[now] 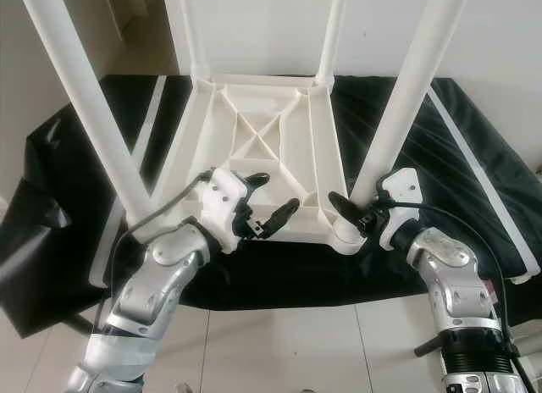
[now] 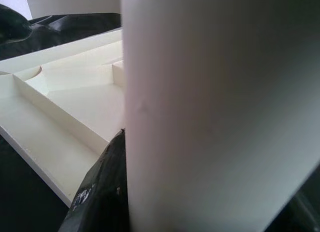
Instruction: Building children table
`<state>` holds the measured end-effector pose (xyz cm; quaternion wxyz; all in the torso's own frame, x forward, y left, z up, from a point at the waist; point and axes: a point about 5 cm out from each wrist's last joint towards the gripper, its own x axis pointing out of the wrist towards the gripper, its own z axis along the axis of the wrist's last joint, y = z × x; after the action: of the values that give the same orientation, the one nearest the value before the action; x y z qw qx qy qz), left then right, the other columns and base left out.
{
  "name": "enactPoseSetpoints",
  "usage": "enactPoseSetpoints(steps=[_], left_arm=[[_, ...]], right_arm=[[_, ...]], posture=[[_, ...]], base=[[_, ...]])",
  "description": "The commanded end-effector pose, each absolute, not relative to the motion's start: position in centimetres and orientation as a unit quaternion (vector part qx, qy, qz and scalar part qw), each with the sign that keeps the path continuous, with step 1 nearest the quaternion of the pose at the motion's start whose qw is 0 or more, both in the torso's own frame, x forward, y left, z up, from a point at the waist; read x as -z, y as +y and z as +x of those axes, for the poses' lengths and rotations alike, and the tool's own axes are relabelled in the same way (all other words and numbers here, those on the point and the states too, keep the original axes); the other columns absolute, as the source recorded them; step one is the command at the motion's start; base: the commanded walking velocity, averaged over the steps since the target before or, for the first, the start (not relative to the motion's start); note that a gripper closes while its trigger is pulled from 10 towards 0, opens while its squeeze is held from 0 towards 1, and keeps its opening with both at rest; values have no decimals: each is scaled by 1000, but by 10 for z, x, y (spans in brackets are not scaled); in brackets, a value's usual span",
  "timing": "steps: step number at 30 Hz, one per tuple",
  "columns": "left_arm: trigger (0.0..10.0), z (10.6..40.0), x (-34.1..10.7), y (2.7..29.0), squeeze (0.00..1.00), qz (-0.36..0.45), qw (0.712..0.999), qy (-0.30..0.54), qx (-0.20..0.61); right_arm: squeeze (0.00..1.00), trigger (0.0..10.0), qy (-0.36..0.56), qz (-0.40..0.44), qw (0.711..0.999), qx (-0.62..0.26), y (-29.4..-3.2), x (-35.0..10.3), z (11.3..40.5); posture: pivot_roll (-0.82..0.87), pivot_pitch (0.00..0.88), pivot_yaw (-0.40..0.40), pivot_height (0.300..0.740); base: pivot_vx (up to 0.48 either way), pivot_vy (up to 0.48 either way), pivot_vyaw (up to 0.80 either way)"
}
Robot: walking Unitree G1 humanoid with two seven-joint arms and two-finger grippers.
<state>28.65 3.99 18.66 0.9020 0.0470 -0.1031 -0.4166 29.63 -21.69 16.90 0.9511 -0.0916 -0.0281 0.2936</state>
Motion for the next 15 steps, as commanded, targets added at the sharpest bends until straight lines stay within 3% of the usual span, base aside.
enactPoseSetpoints(steps=[1, 15], left_arm=[[10000, 291, -188, 43, 0, 51, 914, -98, 391], [10000, 311, -195, 38, 0, 59, 913, -36, 401]], right_arm=[[0, 10000, 3, -80, 953, -294, -216, -156, 296], [0, 10000, -18, -12, 985, -174, -209, -148, 281]], posture=[[4, 66, -52, 740], [-37, 105, -46, 740]], base=[[0, 0, 0], [0, 0, 0]])
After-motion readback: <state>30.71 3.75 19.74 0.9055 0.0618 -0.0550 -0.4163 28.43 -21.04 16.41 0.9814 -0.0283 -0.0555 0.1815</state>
